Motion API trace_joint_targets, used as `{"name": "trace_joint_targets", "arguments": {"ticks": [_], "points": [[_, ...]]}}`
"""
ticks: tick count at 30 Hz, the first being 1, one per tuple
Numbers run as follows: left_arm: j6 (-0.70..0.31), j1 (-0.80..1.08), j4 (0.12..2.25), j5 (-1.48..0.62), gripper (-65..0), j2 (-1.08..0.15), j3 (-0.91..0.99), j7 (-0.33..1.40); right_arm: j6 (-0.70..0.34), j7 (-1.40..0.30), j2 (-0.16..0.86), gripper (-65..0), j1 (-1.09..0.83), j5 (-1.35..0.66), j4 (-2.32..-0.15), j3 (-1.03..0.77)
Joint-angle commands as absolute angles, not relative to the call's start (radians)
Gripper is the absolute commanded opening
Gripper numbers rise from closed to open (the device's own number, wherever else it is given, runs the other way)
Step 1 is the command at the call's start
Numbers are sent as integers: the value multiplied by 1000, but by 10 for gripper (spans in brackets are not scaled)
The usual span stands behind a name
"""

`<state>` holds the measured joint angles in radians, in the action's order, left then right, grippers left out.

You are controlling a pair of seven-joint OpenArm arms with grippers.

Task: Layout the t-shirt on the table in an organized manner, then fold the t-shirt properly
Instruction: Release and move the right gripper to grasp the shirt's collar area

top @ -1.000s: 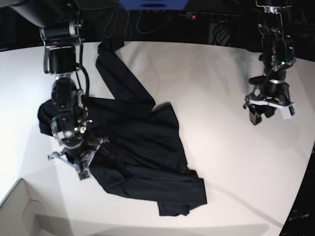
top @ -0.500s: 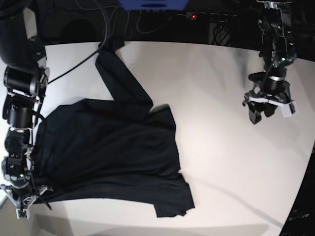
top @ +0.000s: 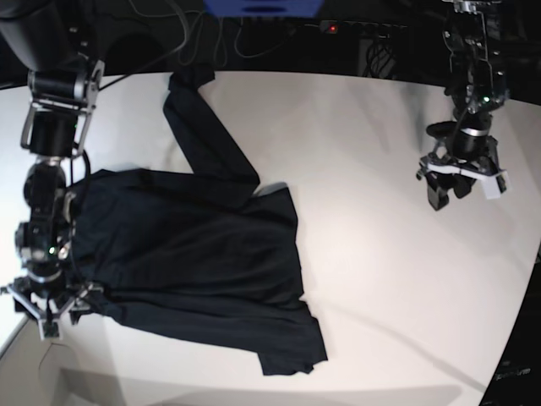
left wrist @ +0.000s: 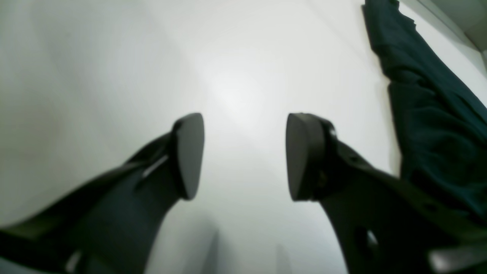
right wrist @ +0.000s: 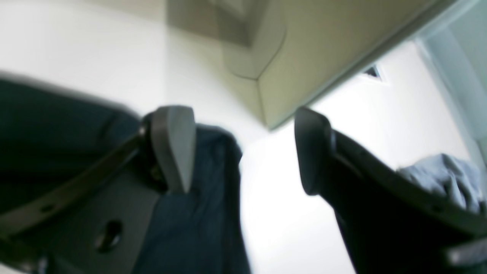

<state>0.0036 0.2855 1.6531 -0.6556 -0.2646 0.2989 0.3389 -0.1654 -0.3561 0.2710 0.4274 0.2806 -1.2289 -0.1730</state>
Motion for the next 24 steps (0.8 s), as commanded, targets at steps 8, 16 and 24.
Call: {"name": "trace_joint_targets", "arguments": {"ticks": [8,16,24], "points": [[-2,252,1667,-662,-314,-277,300,311,-171,-386,64,-235,101,282,-1678,-13],[1,259,1662,-662,-314,-275,305,311,-171,-386,58,-233,2,283,-1670,360],[1,321,1670,-662,-314,-263,383,311,-171,-378,56,-235,59,283,-1520,544]]}}
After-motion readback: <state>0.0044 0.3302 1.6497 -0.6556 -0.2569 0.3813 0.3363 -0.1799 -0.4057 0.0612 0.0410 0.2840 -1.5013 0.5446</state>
